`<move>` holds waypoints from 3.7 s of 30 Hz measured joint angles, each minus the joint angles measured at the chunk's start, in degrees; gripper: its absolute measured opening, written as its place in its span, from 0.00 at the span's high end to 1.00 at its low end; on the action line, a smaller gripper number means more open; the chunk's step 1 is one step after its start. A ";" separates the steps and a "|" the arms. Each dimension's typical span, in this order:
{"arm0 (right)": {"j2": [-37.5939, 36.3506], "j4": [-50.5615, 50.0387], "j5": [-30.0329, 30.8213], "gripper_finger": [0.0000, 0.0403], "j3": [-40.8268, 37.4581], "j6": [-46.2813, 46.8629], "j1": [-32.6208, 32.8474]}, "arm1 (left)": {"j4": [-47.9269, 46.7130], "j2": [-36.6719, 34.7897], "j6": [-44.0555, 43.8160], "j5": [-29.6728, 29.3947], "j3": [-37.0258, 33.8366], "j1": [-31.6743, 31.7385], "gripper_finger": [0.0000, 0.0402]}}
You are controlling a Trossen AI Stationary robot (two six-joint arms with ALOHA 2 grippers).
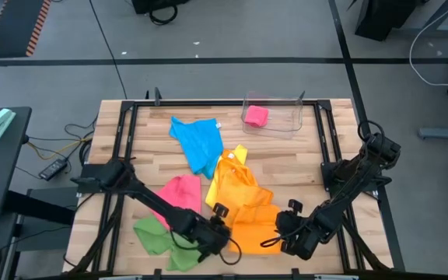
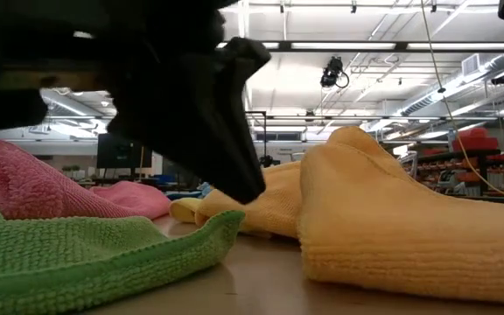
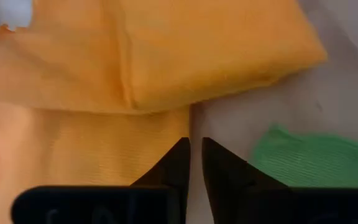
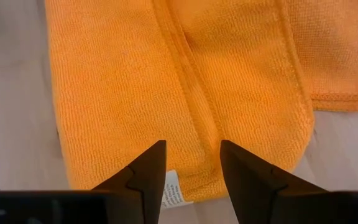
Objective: Fold microfiber towels
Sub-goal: Fold the right orange microfiber cloth
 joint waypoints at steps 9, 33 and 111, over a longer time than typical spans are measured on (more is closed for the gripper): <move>0.02 0.25 0.30 0.60 0.02 -0.10 -0.15 | 22.72 -6.28 -14.70 7.05 -13.69 2.52 0.91; 0.04 1.08 1.46 0.60 0.03 -0.54 -0.17 | 31.21 -3.77 -33.28 20.50 -15.56 7.66 0.48; 1.46 22.69 -2.30 0.38 2.91 -37.58 -10.49 | 38.75 -3.85 -2.74 22.26 -13.96 3.41 0.93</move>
